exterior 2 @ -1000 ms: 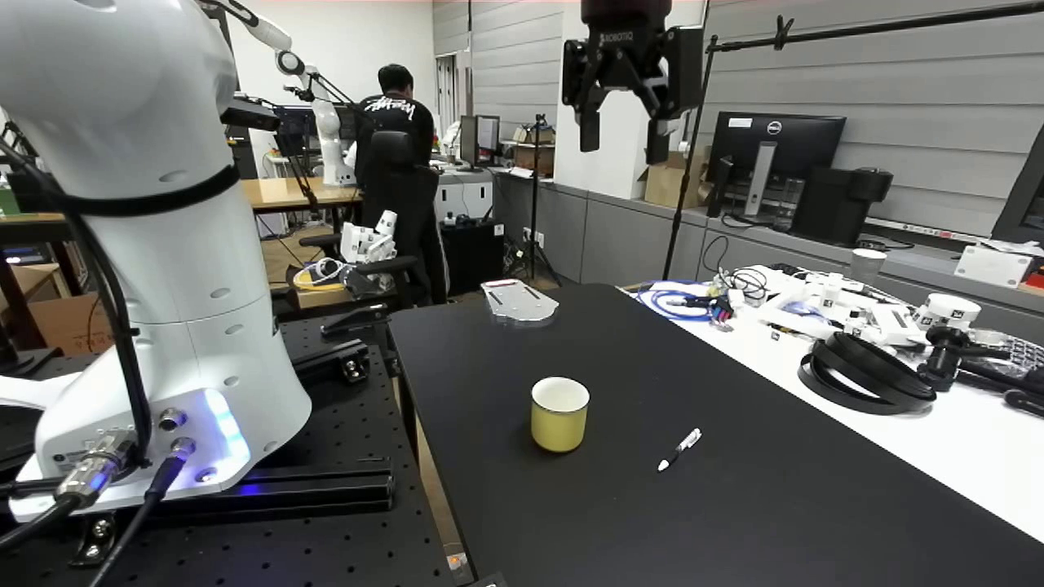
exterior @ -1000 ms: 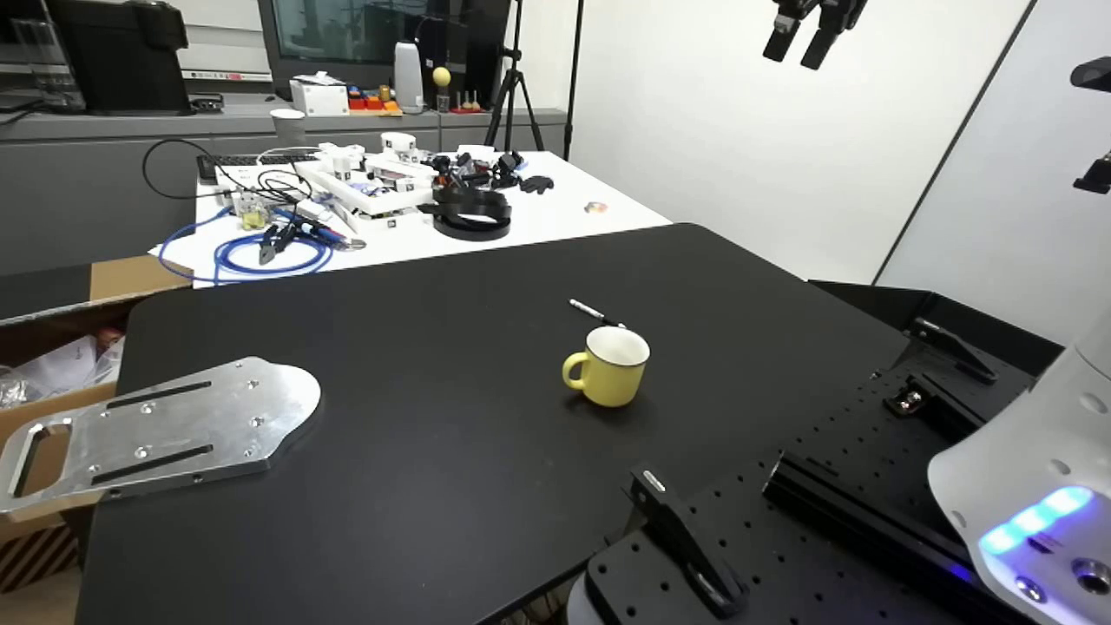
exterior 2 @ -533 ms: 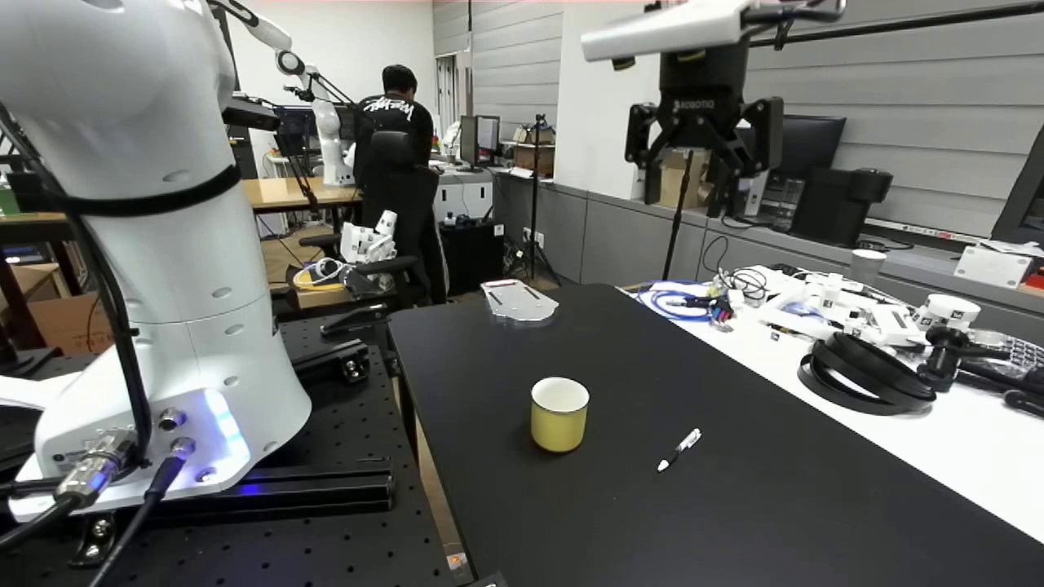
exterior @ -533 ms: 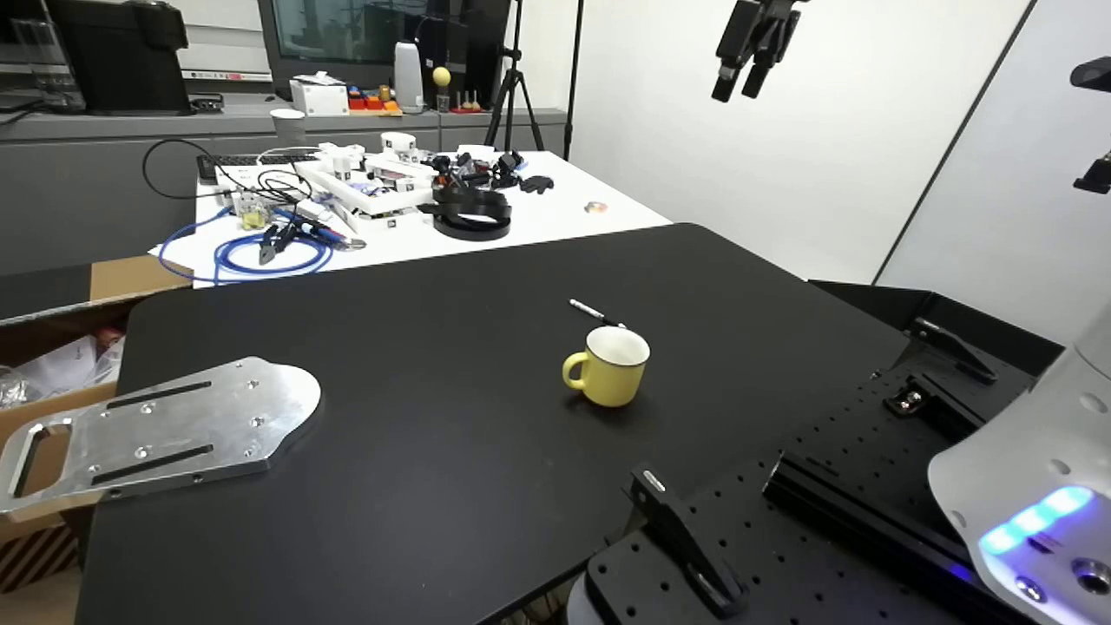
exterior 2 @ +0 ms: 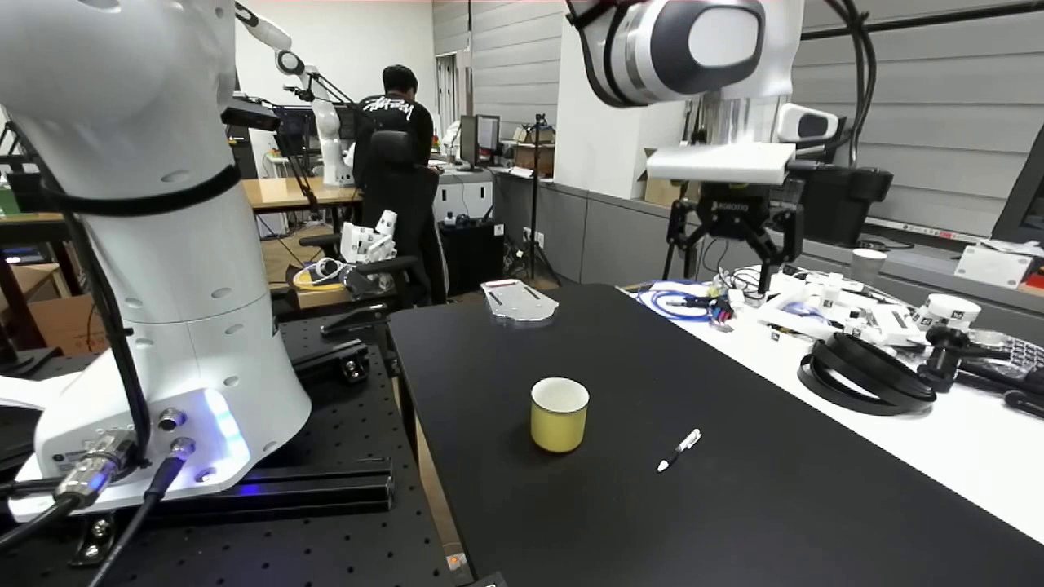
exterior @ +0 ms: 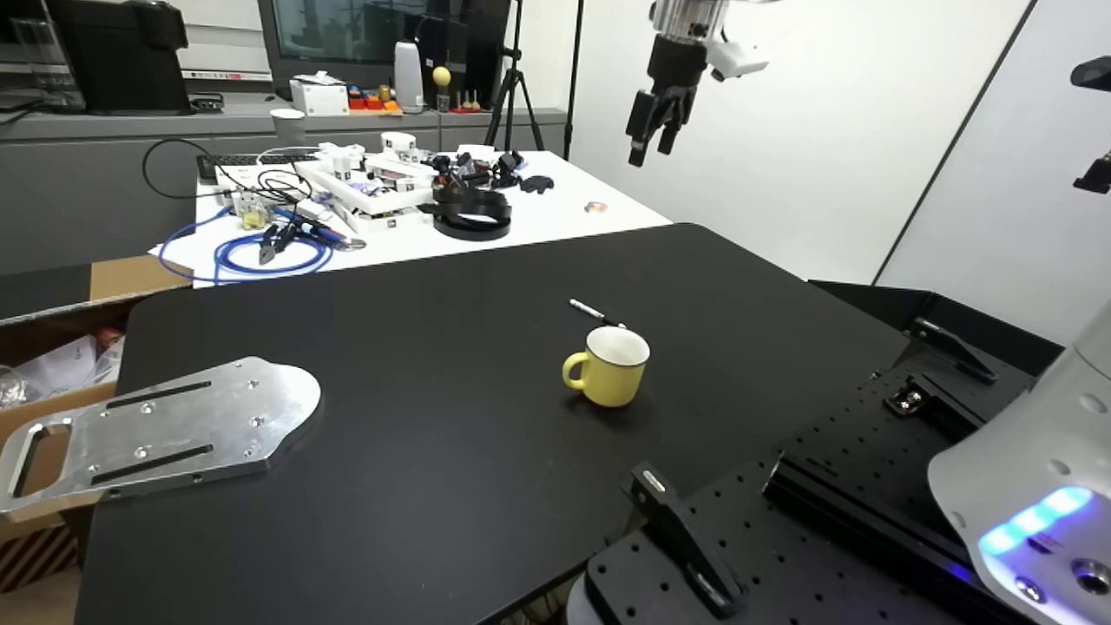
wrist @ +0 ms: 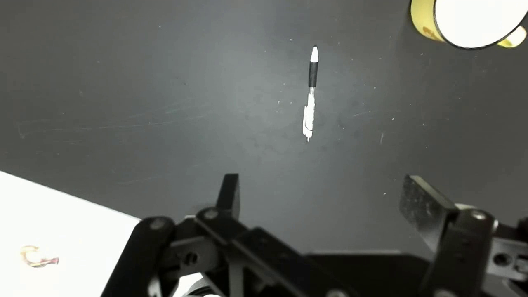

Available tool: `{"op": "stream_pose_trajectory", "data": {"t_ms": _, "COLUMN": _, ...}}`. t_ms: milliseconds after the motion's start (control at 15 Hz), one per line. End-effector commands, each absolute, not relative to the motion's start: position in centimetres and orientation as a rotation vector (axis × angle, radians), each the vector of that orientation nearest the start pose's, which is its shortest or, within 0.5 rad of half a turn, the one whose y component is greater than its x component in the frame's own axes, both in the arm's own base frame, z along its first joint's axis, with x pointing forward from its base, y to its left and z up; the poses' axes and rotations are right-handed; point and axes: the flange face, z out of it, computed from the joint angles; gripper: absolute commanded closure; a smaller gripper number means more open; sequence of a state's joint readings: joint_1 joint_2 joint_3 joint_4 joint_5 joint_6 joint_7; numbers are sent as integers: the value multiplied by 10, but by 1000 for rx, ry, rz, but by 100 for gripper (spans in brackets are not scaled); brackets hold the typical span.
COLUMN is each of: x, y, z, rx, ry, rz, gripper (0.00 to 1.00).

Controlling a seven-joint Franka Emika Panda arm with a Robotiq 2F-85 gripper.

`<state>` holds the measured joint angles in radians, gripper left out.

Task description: Put the pen in the mug

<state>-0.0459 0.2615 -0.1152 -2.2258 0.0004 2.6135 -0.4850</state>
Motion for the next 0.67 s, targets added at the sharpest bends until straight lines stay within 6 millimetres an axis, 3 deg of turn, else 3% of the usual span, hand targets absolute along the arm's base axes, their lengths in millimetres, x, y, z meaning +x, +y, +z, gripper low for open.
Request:
{"op": "stream_pose_trajectory", "data": {"t_ms": 0, "x": 561, "y": -87, "z": 261, "rx": -3160, "ry": -528, "rz": -167, "gripper": 0}}
{"op": "stream_pose_trajectory", "data": {"t_ms": 400, "x": 569, "y": -91, "z": 260, "rx": -3165, "ry": -518, "rz": -175, "gripper": 0}}
{"op": "stream_pose_trajectory", "data": {"t_ms": 600, "x": 572, "y": -91, "z": 220, "rx": -3173, "ry": -482, "rz": -172, "gripper": 0}}
